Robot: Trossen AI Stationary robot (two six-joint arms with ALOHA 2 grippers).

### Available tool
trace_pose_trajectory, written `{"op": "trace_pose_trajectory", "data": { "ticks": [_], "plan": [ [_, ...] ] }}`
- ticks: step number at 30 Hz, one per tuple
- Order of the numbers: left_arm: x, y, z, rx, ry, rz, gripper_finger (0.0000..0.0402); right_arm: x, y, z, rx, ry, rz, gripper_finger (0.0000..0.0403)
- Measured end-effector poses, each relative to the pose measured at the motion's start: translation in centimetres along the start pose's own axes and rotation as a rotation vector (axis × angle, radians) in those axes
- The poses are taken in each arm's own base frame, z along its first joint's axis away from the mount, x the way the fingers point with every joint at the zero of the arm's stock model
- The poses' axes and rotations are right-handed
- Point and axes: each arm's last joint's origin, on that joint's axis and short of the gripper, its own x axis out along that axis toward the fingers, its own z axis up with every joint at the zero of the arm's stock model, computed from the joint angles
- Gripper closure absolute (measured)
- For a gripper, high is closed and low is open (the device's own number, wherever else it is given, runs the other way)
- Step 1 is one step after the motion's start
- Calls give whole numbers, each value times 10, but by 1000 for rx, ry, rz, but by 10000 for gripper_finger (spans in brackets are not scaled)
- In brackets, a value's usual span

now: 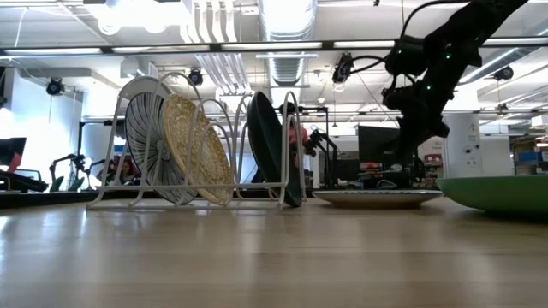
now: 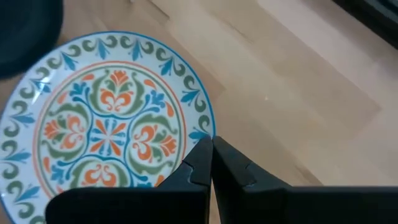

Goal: Sort dishes
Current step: Put the green plate in the dish rack

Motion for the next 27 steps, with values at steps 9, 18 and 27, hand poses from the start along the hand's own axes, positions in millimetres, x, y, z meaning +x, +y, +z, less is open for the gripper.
{"op": "trace_pose_trajectory", "data": {
  "ticks": [9, 18, 27],
  "plan": [
    [50, 6, 41, -95, 69, -92, 394, -19, -1, -12, 49, -33, 7, 402],
    [82, 9, 68, -51, -4, -287, 401, -33, -3, -44, 65, -76, 46, 403],
    [83, -7, 57, -8, 26, -302, 401, -46, 13, -53, 70, -94, 229, 403]
  ]
}}
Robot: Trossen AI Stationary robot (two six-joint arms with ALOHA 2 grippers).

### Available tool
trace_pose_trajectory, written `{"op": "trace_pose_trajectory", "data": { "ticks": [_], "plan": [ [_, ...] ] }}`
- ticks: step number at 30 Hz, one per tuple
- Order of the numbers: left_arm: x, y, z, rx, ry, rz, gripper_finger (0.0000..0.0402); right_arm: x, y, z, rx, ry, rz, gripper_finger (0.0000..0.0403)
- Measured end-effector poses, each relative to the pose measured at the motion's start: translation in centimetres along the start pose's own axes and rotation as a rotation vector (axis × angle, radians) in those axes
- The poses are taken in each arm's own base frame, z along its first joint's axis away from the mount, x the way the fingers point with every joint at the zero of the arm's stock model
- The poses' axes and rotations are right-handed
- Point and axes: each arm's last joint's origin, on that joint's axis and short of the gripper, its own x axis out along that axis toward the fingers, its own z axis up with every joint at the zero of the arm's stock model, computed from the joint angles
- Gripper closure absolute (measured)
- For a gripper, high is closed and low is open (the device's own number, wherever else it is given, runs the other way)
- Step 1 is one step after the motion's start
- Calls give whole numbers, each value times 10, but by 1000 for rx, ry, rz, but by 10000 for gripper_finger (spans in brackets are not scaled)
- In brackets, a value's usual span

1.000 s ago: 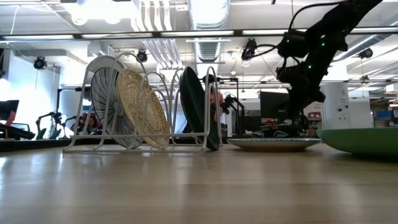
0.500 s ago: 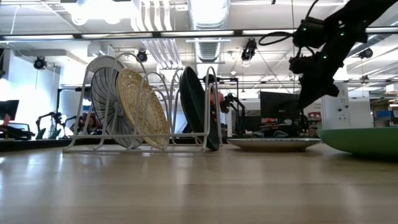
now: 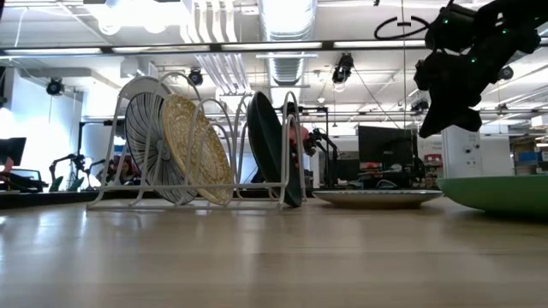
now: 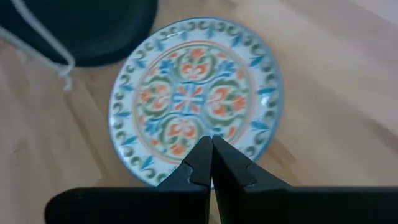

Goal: Sort dishes
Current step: Put the green plate in the dish rack

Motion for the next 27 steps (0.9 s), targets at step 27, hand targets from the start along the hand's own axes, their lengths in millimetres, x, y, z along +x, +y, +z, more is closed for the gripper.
{"op": "trace_pose_trajectory", "data": {
  "ticks": [27],
  "plan": [
    [-8, 6, -14, 180, 122, 32, 401, 2, 25, -44, -6, 261, -303, 403]
  ]
}}
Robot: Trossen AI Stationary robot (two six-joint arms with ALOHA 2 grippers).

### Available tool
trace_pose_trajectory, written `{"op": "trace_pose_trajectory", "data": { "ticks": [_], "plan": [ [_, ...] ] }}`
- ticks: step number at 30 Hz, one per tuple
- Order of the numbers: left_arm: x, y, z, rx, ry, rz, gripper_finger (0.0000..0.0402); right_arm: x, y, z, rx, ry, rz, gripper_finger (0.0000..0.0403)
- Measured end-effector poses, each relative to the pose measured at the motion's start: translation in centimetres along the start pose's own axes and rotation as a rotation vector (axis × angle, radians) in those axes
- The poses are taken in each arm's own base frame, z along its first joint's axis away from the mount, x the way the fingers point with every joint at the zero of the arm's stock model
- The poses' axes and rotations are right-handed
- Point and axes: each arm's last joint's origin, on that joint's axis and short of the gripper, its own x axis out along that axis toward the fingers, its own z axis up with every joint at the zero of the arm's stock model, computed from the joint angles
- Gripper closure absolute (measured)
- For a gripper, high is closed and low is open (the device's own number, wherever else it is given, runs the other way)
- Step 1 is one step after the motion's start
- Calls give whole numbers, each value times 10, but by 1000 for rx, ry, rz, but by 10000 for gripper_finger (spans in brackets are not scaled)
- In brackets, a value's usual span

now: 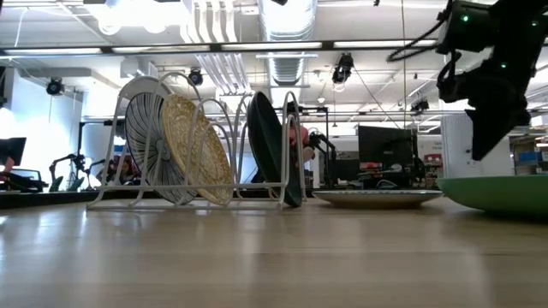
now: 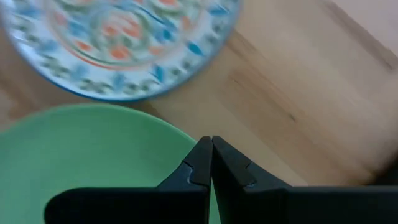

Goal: Sort dishes
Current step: Put the green plate in the dish rack

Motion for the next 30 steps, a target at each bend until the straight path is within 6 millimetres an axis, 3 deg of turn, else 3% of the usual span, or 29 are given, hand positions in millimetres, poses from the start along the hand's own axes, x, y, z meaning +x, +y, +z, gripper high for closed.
{"op": "trace_pose_trajectory", "data": {
  "ticks": [8, 18, 30],
  "plan": [
    [-4, 11, -15, -29, 73, 183, 401, 3, 0, -3, 10, 45, -44, 403],
    [-11, 22, -31, -101, 166, 269, 401, 3, 2, 0, 19, 18, -23, 403],
    [-33, 32, -48, 49, 316, 263, 401, 7, 10, 11, -60, -58, 28, 403]
  ]
}}
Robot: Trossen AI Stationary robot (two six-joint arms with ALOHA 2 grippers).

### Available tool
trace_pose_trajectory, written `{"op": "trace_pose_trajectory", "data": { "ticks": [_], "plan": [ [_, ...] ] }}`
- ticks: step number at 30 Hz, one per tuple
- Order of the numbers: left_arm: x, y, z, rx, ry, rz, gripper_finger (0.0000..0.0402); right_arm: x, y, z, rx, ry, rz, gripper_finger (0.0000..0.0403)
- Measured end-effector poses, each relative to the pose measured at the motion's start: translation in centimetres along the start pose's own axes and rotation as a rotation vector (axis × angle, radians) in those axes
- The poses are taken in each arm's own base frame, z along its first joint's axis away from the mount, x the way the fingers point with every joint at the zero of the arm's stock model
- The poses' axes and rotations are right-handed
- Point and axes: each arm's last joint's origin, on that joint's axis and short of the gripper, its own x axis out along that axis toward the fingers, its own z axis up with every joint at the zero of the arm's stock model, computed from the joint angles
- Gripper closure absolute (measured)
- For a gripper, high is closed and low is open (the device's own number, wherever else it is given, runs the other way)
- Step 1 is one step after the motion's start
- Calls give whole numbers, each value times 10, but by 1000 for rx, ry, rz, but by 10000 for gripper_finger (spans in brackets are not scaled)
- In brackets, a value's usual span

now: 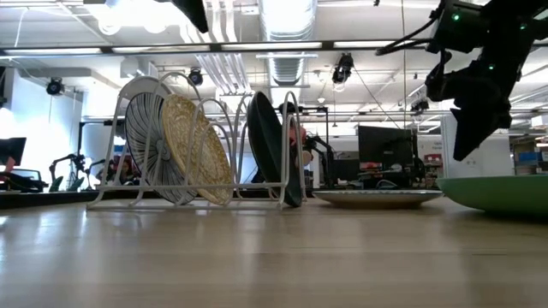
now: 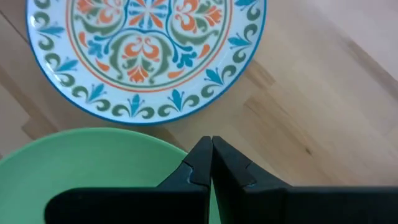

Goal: Sort dishes
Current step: Put the green plate in the dish rack

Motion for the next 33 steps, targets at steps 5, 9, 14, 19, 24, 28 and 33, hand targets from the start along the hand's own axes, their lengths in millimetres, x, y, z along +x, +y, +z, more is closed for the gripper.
{"op": "trace_pose_trajectory", "data": {
  "ticks": [5, 9, 14, 19, 24, 28, 33],
  "plan": [
    [-9, -4, -4, -32, -2, -43, 401, 5, 2, 0, -11, 40, 5, 403],
    [-16, -8, -7, -36, -17, -62, 401, 7, 4, 0, -27, 73, 39, 403],
    [-25, -14, -10, -43, -41, -90, 401, 4, 6, 2, -49, 77, 63, 394],
    [-31, -19, -12, -52, -66, -119, 401, -5, 11, 8, -91, 78, 124, 356],
    [-36, -22, -13, -52, -81, -138, 401, -5, 14, 7, -142, 136, 169, 311],
    [-41, -24, -16, -33, -91, -149, 401, 4, 14, 8, -171, 149, 80, 286],
    [-43, -26, -17, -30, -98, -157, 401, 21, 14, 8, -194, 215, -50, 260]
  ]
}}
